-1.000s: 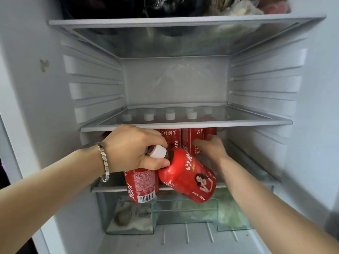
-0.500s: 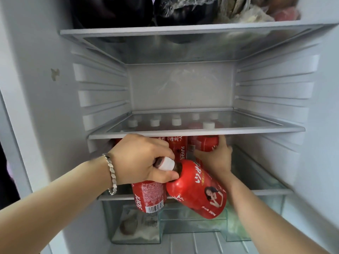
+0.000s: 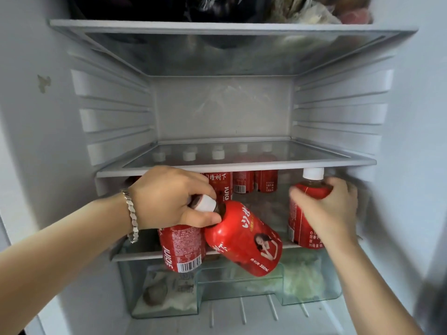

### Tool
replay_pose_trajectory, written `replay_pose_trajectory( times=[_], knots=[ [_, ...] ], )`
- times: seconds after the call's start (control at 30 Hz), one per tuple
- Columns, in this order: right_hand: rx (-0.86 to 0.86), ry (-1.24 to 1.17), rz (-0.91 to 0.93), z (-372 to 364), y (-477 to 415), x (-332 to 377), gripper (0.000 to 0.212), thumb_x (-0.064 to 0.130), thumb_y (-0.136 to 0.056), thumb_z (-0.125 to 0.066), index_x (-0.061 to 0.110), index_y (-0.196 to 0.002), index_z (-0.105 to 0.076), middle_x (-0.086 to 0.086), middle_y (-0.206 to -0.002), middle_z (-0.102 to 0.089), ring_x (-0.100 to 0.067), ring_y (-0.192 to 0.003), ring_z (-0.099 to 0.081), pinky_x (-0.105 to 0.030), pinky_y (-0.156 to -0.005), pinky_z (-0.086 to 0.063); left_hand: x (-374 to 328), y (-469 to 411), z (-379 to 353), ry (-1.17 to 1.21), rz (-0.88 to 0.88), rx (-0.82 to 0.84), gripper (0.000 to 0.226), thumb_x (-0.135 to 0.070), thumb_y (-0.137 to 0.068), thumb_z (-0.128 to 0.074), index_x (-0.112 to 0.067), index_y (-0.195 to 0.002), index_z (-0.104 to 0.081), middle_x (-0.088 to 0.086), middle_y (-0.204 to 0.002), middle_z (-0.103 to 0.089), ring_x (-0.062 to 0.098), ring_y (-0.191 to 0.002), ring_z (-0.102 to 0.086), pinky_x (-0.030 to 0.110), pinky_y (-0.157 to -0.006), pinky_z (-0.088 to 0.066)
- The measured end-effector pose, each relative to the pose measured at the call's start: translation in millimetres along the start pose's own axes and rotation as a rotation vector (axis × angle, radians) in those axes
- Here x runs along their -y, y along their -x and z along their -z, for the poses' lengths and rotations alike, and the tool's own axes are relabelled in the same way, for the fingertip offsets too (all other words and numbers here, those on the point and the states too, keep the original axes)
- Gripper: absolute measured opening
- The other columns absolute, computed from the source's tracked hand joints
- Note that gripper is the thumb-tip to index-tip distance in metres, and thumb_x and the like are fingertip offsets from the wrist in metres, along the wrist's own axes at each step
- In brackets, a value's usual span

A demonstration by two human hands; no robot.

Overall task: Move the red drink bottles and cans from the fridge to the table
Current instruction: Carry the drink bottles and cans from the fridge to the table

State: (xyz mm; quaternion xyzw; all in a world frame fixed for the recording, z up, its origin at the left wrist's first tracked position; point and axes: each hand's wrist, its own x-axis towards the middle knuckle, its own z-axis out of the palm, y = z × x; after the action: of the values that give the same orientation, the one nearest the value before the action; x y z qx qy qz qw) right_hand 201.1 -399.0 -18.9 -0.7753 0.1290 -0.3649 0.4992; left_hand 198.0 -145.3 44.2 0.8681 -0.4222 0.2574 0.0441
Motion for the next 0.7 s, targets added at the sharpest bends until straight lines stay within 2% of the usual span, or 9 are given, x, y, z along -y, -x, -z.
replay_pose_trajectory(
  times=[0.07, 0.13, 0.23, 0.3, 0.37, 0.43, 0.5, 0.6, 0.7],
  knots=[
    [0.008, -0.017, 0.035, 3, -9, 8, 0.048, 0.053, -0.067, -0.069, 0.019, -0.099, -0.061, -0.007, -0.108, -0.062, -0.025, -0.104, -0.058, -0.034, -0.085, -0.046, -1, -3, 0, -0.014, -0.004, 0.005, 0.051, -0.07, -0.068, -0.039, -0.032, -0.081, -0.071, -0.028, -0.07, -0.049, -0.028, -0.064, -0.042, 0.008, -0.052, -0.022],
    [-0.004, 0.073, 0.116, 6, -14, 12, 0.032, 0.049, -0.075, -0.064, 0.019, -0.086, -0.063, -0.007, -0.095, -0.066, -0.028, -0.094, -0.061, -0.035, -0.077, -0.047, -2, -6, 0, -0.026, -0.007, 0.023, 0.054, -0.071, -0.066, -0.037, -0.033, -0.082, -0.07, -0.027, -0.07, -0.048, -0.027, -0.066, -0.043, 0.01, -0.052, -0.022],
    [-0.093, 0.259, 0.214, 11, -12, 13, 0.029, 0.041, -0.078, -0.056, 0.014, -0.067, -0.053, -0.013, -0.085, -0.062, -0.037, -0.085, -0.057, -0.036, -0.069, -0.043, 0, -8, 1, -0.031, -0.008, 0.051, 0.06, -0.074, -0.064, -0.032, -0.034, -0.086, -0.07, -0.025, -0.071, -0.049, -0.025, -0.068, -0.044, 0.01, -0.053, -0.023],
    [-0.115, 0.336, 0.235, 16, -5, 15, 0.033, 0.04, -0.082, -0.057, 0.013, -0.066, -0.048, -0.013, -0.083, -0.058, -0.034, -0.079, -0.054, -0.033, -0.064, -0.038, -1, -8, 1, -0.037, -0.005, 0.049, 0.062, -0.075, -0.062, -0.031, -0.034, -0.087, -0.07, -0.025, -0.071, -0.05, -0.023, -0.068, -0.045, 0.01, -0.054, -0.024],
    [-0.09, 0.443, 0.22, 22, 1, 22, 0.035, 0.043, -0.082, -0.06, 0.017, -0.065, -0.046, -0.007, -0.081, -0.054, -0.028, -0.074, -0.05, -0.029, -0.062, -0.033, -2, -8, 0, -0.043, -0.003, 0.04, 0.062, -0.075, -0.062, -0.03, -0.034, -0.086, -0.07, -0.022, -0.074, -0.056, -0.013, -0.07, -0.047, 0.01, -0.054, -0.024],
    [-0.021, 0.559, 0.258, 25, 6, 31, 0.032, 0.047, -0.078, -0.064, 0.019, -0.07, -0.051, -0.002, -0.08, -0.054, -0.028, -0.078, -0.055, -0.027, -0.062, -0.034, -3, -8, 0, -0.043, -0.021, 0.026, 0.058, -0.074, -0.064, -0.033, -0.034, -0.084, -0.071, -0.019, -0.076, -0.062, -0.008, -0.071, -0.043, 0.01, -0.054, -0.024],
    [0.069, 0.591, 0.317, 24, 9, 42, 0.025, 0.046, -0.076, -0.067, 0.023, -0.08, -0.058, 0.004, -0.082, -0.052, -0.024, -0.083, -0.057, -0.025, -0.064, -0.034, -4, -8, 1, -0.077, -0.06, 0.016, 0.049, -0.071, -0.067, -0.038, -0.035, -0.078, -0.07, -0.019, -0.071, -0.062, -0.006, -0.062, -0.041, 0.007, -0.051, -0.02],
    [0.182, 0.617, 0.408, 18, 14, 56, 0.024, 0.042, -0.075, -0.066, 0.022, -0.075, -0.054, 0.006, -0.078, -0.049, -0.022, -0.079, -0.054, -0.024, -0.063, -0.033, -6, -9, -1, -0.123, -0.13, -0.014, 0.04, -0.066, -0.071, -0.042, -0.035, -0.068, -0.067, -0.019, -0.062, -0.059, -0.004, -0.048, -0.044, 0.005, -0.045, -0.016],
    [0.295, 0.721, 0.507, 8, 21, 67, 0.03, 0.04, -0.073, -0.063, 0.018, -0.065, -0.044, 0.005, -0.071, -0.046, -0.023, -0.075, -0.051, -0.026, -0.059, -0.032, -12, -14, 0, -0.163, -0.159, 0.063, 0.058, -0.073, -0.068, -0.027, -0.034, -0.082, -0.067, -0.015, -0.076, -0.062, 0.003, -0.064, -0.058, 0.011, -0.048, -0.023]
  ],
)
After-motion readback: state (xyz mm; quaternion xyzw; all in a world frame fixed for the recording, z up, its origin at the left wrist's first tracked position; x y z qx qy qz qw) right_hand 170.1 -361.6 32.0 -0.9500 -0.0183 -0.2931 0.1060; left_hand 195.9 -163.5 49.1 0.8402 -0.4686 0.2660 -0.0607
